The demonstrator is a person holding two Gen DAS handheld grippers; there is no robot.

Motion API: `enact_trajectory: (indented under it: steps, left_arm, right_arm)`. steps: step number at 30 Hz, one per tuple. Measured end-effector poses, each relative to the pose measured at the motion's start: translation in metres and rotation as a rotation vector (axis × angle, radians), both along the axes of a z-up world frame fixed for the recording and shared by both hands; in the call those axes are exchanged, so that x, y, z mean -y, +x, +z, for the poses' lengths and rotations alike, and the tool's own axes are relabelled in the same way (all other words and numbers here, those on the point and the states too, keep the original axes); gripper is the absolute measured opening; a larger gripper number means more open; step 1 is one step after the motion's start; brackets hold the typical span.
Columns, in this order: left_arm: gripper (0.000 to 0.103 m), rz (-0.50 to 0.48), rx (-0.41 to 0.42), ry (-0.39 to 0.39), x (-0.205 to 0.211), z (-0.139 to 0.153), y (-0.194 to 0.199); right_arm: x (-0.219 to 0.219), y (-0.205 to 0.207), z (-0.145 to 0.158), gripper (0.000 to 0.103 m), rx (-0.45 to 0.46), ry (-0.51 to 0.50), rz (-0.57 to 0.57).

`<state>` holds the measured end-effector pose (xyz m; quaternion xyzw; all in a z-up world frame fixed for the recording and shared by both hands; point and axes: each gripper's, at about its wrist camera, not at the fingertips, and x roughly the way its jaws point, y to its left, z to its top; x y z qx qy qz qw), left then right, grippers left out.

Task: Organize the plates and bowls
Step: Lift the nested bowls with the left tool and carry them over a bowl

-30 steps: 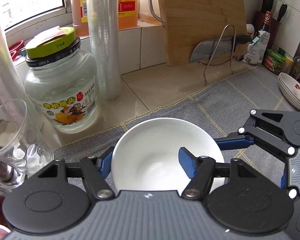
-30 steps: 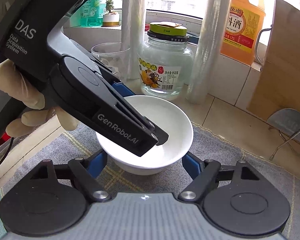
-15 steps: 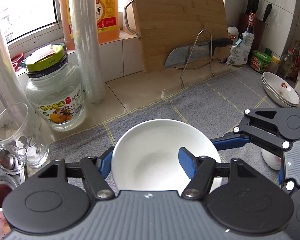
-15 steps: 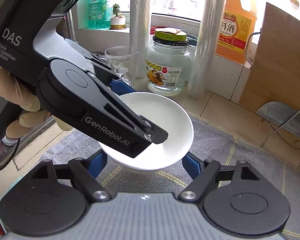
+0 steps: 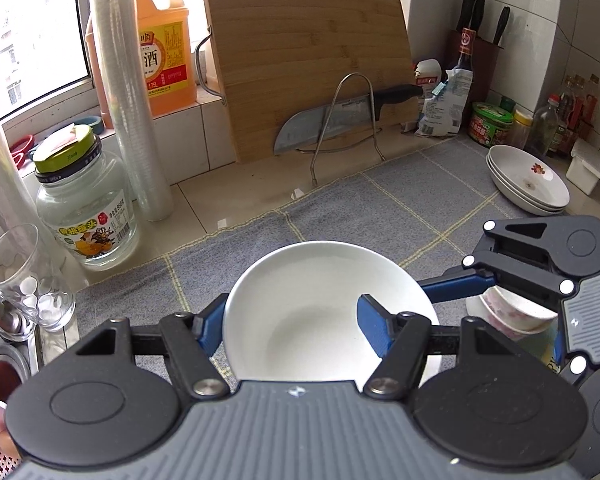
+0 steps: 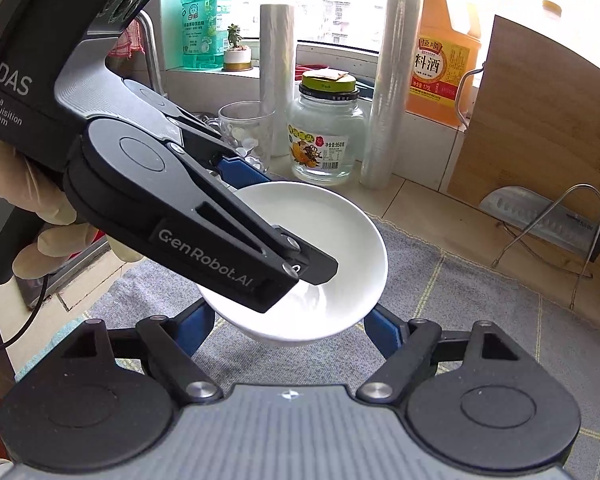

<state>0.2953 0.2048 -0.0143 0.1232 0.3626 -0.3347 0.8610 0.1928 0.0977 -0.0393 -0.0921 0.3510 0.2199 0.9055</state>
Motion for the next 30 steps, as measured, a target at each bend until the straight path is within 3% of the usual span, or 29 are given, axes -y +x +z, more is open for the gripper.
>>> enact_trajectory:
  steps: [13, 30]
  left_arm:
    - [0.067, -0.057, 0.026, -0.006, 0.052, 0.015, -0.030]
    - [0.067, -0.207, 0.037, -0.026, 0.141, 0.022, -0.055]
  right_arm:
    - [0.049, -0.039, 0.011, 0.085, 0.029, 0.012, -0.044]
    - [0.126, -0.080, 0.010, 0.085, 0.045, -0.012, -0.183]
